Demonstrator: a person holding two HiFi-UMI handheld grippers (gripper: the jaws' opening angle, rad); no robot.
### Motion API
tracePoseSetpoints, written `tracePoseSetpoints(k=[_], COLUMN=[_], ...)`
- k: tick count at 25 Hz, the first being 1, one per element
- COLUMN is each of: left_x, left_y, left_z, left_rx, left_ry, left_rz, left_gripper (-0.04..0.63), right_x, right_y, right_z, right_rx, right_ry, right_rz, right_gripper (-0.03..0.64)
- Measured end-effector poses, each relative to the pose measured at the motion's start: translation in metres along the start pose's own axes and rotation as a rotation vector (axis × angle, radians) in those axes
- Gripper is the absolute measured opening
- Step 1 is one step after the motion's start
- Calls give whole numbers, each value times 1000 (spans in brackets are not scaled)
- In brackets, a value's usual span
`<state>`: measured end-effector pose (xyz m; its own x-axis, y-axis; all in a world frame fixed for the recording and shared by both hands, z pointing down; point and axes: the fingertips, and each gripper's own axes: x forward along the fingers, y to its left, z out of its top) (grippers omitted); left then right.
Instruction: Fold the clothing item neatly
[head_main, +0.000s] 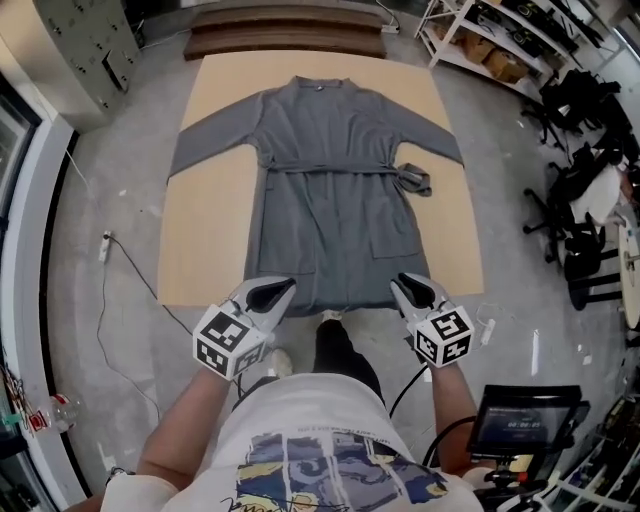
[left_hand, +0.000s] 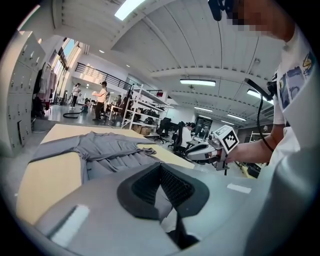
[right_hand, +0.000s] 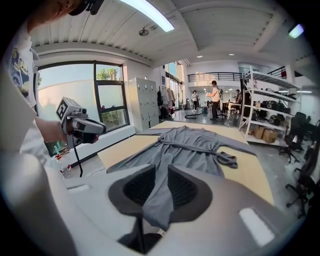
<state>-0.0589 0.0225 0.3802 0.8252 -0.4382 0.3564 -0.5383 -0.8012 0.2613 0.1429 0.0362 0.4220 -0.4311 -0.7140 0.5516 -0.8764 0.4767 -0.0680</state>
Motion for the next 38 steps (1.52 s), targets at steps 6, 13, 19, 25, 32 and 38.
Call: tracePoseSetpoints(k=[6,13,19,25,32,38], left_x=[53,121,165,205,235,249], left_y=[31,60,71,75,80,80], left_z=[21,40,54,59,63,56], left_rx=[-8,-24,-15,-33,-47,-59], left_ry=[48,95,133,166,193,224], left_rz=[33,71,92,65,51,38], left_gripper=[2,2,19,35,35,35], right_x=[38,75,95,114,127,145], right_y=[-77,-185,-280,-379,-479,-531], right_z=[20,18,3,-28,-42,-51], right_rx=[20,81,137,223,392,490], right_ry=[-14,9,40,93,59,45], right_rz=[4,0,-61,-145,-246,-265], right_gripper=[64,86,109,141,149,150])
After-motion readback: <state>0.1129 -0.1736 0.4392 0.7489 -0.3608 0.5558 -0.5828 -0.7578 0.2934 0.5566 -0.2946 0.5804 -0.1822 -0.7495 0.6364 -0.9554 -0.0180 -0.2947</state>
